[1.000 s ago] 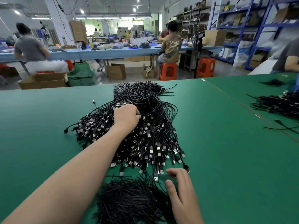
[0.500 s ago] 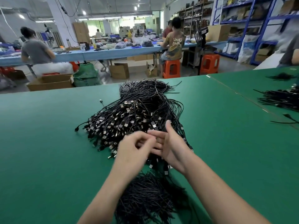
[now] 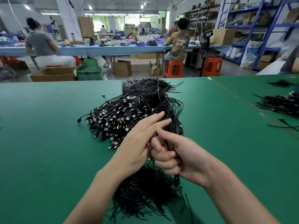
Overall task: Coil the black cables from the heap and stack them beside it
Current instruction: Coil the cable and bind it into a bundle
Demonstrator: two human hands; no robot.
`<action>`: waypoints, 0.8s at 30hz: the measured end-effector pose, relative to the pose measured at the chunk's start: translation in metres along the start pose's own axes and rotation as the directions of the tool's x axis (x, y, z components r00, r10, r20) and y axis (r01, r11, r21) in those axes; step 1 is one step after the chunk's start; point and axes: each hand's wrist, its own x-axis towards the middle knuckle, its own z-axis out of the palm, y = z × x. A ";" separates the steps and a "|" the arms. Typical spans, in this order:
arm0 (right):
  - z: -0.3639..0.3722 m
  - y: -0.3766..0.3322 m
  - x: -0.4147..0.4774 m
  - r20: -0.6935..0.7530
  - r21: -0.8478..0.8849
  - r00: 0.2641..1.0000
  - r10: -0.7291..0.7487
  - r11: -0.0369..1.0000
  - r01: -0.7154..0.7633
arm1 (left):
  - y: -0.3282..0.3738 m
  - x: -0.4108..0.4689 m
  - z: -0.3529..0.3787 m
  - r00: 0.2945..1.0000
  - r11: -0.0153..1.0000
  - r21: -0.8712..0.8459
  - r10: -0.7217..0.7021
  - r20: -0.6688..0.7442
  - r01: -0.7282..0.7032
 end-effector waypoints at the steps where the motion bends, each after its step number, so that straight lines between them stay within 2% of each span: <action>1: 0.002 0.001 -0.005 0.034 -0.014 0.999 -0.003 1.000 0.004 | 0.001 0.005 -0.001 1.000 0.999 -0.020 0.027 0.013 -0.027; 6: -0.003 0.012 -0.023 0.036 -0.083 0.999 -0.005 0.997 0.008 | 0.000 0.009 -0.015 0.999 0.999 0.011 0.039 0.008 -0.039; 9: -0.008 0.021 -0.030 0.132 0.040 0.990 -0.047 0.998 0.042 | -0.004 -0.004 -0.015 1.000 0.999 -0.035 0.007 -0.024 -0.008; 11: -0.007 0.022 -0.030 0.143 0.196 0.973 -0.183 0.969 0.153 | -0.002 -0.017 -0.003 0.998 0.998 -0.051 -0.050 -0.030 0.048; 13: -0.002 0.020 -0.026 0.024 0.263 0.938 -0.345 0.908 0.326 | 0.003 -0.031 0.013 0.992 0.986 -0.106 -0.128 -0.006 0.127; 14: 0.000 0.018 -0.023 -0.055 0.244 0.910 -0.411 0.878 0.412 | 0.006 -0.038 0.019 0.988 0.982 -0.110 -0.154 0.002 0.153; 17: 0.001 0.014 -0.018 -0.231 0.071 0.803 -0.549 0.814 0.576 | 0.015 -0.050 0.023 0.987 0.988 -0.024 -0.155 0.031 0.156; 19: 0.002 0.015 -0.016 -0.239 -0.074 0.755 -0.611 0.786 0.614 | 0.024 -0.050 0.014 0.993 0.992 0.058 -0.111 0.044 0.109; 21: 0.003 0.018 -0.014 -0.184 -0.273 0.705 -0.685 0.724 0.633 | 0.038 -0.046 0.004 0.997 0.987 0.148 -0.065 0.044 0.058; 22: 0.002 0.022 -0.013 -0.146 -0.435 0.668 -0.730 0.654 0.619 | 0.045 -0.045 -0.001 0.998 0.984 0.177 -0.044 0.043 0.035; 24: -0.001 0.028 -0.011 -0.056 -0.789 0.629 -0.775 0.421 0.448 | 0.055 -0.041 -0.013 1.000 0.981 0.193 -0.022 0.019 0.018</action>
